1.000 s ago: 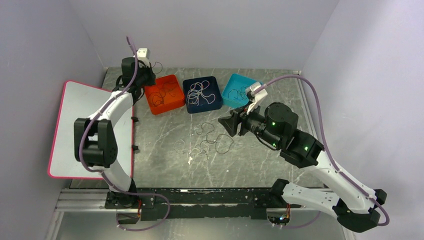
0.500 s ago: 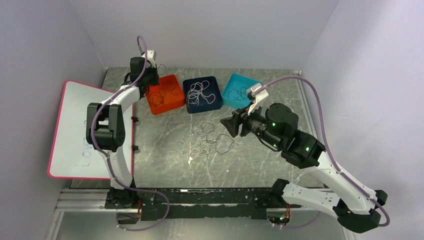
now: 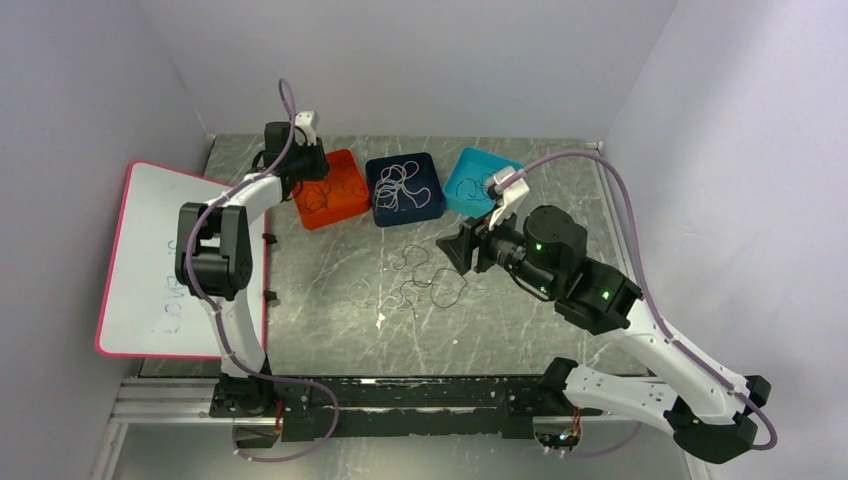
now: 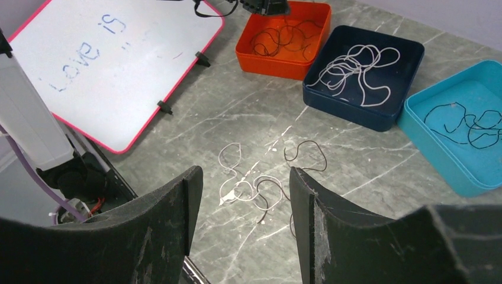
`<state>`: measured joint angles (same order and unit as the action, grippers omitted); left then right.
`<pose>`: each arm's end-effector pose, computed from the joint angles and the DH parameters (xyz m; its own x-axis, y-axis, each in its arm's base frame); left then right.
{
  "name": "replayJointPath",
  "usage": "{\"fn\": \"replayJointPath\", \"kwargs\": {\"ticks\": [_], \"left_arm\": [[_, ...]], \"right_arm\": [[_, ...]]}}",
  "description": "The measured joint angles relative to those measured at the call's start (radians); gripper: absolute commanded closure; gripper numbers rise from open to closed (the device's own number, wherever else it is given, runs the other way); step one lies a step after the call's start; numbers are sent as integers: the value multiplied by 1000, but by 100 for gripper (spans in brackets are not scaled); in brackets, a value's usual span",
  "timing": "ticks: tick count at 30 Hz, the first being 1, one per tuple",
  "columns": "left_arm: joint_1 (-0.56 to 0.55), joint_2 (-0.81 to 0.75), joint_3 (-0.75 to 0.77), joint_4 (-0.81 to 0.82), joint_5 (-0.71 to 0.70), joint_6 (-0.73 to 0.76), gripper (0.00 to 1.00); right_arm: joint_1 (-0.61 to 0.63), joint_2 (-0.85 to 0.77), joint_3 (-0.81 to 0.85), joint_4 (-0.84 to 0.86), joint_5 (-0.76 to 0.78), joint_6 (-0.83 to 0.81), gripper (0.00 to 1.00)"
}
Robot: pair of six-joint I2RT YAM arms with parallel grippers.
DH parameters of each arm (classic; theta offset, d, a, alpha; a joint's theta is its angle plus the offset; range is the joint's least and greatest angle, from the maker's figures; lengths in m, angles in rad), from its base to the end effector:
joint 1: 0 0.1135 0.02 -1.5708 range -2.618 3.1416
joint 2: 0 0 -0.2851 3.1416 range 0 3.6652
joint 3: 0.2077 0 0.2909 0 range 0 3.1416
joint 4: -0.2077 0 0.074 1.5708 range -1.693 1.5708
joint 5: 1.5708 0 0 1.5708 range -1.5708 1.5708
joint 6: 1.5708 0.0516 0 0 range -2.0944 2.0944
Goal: Untangle the cables
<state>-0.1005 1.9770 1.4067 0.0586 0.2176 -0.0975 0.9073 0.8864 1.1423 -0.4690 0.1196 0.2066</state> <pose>0.5094 -0.0626 0.2113 -0.5126 -0.0438 -0.8575 0.2365 0.9529 -0.1901 0.1418 0.1714 0.4380 -0.2732 -0.0188 -0.9618 -0.6686 0.7226 0.1758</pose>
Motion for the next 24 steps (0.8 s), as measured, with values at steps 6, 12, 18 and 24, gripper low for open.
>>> {"fn": "replayJointPath", "kwargs": {"ticks": [6, 12, 18, 24], "left_arm": [[0, -36, -49, -57, 2, -6, 54], [0, -156, -93, -83, -10, -7, 52], [0, -327, -153, -93, -11, -11, 44], [-2, -490, -274, -107, -12, -26, 39]], "right_arm": [[0, 13, -6, 2, -11, 3, 41], [0, 23, -6, 8, -19, 10, 41], [0, 42, -8, 4, -8, 27, 41], [-3, 220, 51, -86, 16, 47, 41]]}}
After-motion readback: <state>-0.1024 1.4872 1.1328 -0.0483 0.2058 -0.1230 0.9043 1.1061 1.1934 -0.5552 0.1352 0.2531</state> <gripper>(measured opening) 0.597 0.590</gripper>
